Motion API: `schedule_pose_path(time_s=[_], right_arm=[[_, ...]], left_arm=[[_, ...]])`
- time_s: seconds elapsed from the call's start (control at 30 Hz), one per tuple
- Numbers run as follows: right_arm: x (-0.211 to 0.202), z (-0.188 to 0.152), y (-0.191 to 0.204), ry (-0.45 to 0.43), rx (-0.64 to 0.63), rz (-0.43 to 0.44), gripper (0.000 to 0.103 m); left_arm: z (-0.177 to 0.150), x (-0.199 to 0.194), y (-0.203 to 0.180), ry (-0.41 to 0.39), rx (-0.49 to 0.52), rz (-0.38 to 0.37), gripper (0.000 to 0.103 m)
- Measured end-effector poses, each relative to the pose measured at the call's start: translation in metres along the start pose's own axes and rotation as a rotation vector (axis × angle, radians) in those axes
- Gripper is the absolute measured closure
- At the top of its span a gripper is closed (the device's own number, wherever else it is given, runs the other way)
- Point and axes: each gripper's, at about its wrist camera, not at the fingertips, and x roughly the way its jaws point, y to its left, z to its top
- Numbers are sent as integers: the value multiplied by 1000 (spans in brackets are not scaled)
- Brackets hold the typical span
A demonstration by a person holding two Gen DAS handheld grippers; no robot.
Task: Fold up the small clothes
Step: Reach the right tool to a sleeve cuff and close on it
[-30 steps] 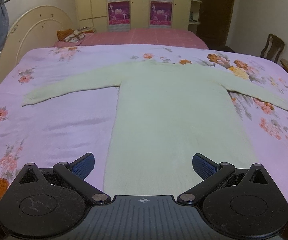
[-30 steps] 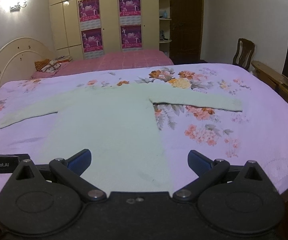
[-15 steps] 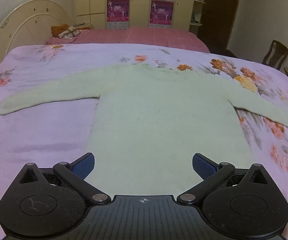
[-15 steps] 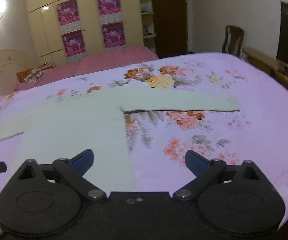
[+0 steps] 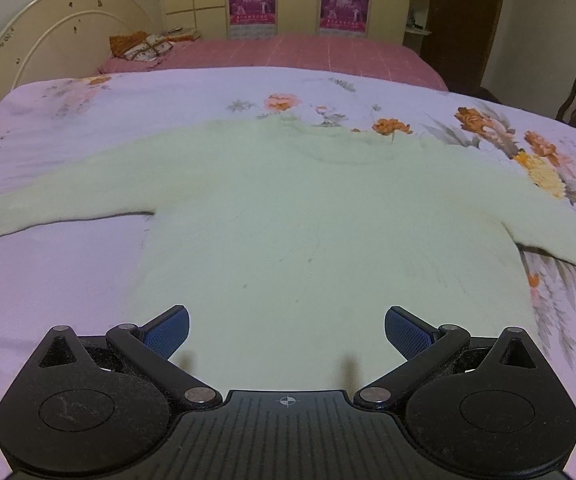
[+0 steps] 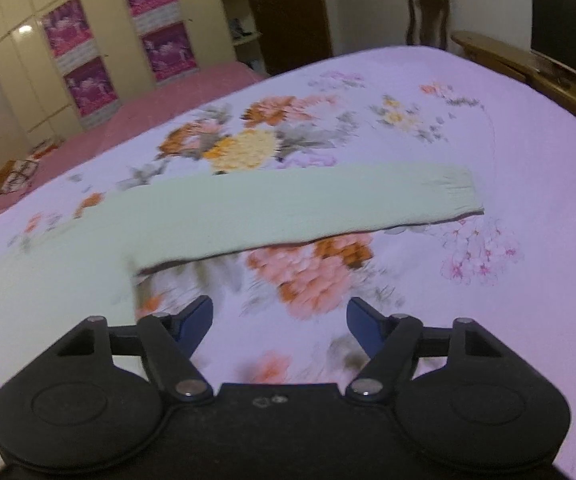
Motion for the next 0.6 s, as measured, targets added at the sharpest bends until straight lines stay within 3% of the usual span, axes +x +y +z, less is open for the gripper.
schedule_pose_path(time_s=[0.27, 0.47, 0.53, 0.6], right_arm=[[68, 20, -40, 92, 124, -42, 40], [91, 42, -54, 25, 166, -72, 39], [98, 50, -63, -10, 207, -100, 43], [101, 56, -72, -50, 247, -130, 58]], left_arm=[[17, 39, -11, 11, 1, 36, 0], [25, 51, -10, 10, 1, 42, 0], [27, 54, -10, 12, -2, 27, 0], [29, 57, -9, 4, -2, 18, 0]])
